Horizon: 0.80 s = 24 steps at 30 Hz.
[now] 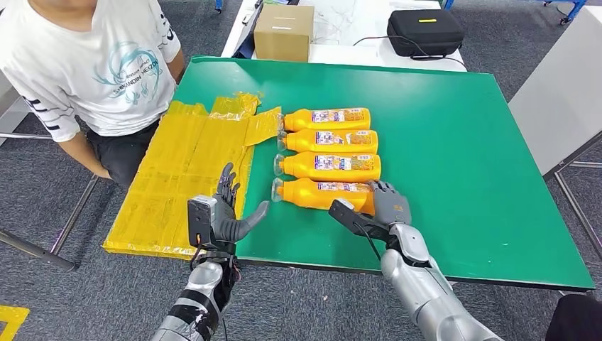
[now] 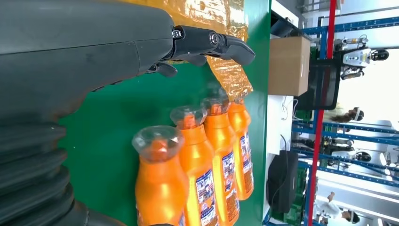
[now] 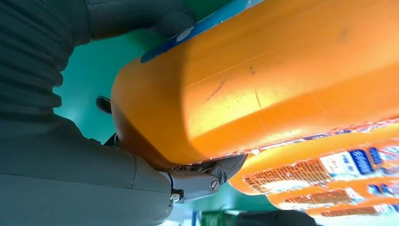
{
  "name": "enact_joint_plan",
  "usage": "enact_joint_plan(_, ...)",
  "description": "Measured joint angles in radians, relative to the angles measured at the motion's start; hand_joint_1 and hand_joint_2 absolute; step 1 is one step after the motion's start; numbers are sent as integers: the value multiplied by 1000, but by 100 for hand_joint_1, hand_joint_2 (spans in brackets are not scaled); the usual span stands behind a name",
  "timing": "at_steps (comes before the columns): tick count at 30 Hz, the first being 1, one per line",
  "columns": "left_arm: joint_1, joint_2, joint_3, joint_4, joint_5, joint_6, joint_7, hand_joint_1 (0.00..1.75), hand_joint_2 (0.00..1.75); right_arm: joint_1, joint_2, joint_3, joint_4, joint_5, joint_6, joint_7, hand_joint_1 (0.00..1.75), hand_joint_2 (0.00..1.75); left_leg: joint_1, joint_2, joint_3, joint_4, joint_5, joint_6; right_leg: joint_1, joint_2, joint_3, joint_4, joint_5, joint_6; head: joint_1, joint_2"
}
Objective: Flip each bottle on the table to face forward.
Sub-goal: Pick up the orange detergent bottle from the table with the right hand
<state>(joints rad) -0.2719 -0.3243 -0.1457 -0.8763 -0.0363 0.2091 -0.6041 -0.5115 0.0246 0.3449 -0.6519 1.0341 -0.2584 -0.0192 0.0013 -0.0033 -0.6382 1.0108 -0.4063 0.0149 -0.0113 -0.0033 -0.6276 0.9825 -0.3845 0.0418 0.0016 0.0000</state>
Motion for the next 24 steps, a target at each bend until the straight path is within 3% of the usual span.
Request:
enact_joint_plan(10, -16, 5, 20, 16, -15, 45, -20, 0, 175, 170, 49, -46, -244, -374, -25, -190, 175, 175, 0, 0, -1, 0, 0, 0, 0, 0, -1, 0, -1, 0, 0, 0)
enact_joint_plan(18, -30, 12, 29, 19, -4, 54, -17, 0, 175, 232, 87, -72, -355, -496, -47, -251, 175, 175, 0, 0, -2, 0, 0, 0, 0, 0, -1, 0, -1, 0, 0, 0)
enact_joint_plan(24, -31, 14, 26, 11, 31, -9, 10, 0, 175, 238, 123, -75, -364, -549, -71, -276, 175, 175, 0, 0, -2, 0, 0, 0, 0, 0, -1, 0, 0, 0, 0, 0)
